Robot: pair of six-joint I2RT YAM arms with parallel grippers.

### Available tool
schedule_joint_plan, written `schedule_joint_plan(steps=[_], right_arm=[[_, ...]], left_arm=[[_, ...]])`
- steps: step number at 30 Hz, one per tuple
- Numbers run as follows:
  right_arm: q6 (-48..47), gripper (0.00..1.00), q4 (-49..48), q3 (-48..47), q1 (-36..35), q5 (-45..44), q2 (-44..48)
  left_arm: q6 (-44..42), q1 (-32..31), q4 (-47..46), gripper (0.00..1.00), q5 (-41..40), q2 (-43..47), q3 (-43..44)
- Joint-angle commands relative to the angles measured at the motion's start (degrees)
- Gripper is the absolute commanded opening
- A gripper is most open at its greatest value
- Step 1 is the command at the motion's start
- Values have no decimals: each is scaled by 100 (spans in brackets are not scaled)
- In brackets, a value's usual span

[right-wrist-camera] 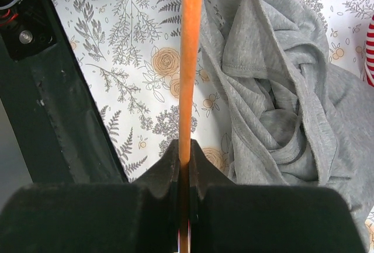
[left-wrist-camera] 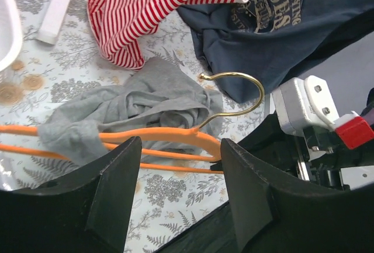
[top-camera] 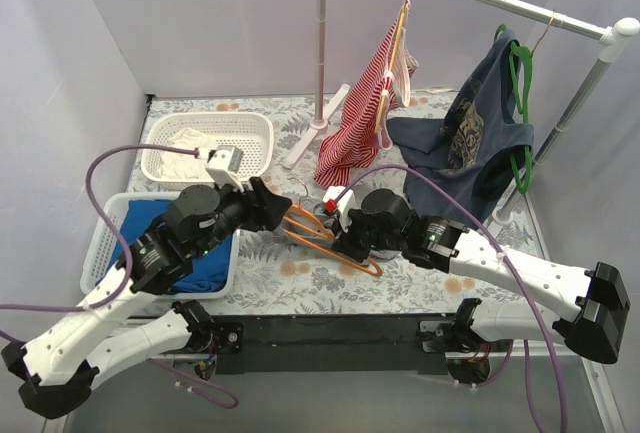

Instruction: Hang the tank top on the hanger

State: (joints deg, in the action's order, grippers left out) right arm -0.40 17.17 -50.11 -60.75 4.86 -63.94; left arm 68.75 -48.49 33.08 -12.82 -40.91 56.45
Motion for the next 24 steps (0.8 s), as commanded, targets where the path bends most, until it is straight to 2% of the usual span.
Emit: schedule_joint_plan(steps=[1, 11, 16, 20, 24], right_arm=[[-4, 1, -495, -359, 37, 111, -13], [-4, 1, -513, -403, 72, 155, -57], [-4, 1, -530, -491, 107, 173, -162], [-4, 1, -557, -579, 142, 261, -276], [137, 1, -601, -632, 160, 287, -373]], left_arm=[[-309, 15, -784, 57, 543, -620, -90], [-503, 6, -1357, 56, 378, -1271, -169], [-678, 6, -1436, 43, 289, -1464, -327], [-740, -3, -1497, 38, 52, -1473, -476], [-863, -11, -1568, 22, -159, -1481, -529]])
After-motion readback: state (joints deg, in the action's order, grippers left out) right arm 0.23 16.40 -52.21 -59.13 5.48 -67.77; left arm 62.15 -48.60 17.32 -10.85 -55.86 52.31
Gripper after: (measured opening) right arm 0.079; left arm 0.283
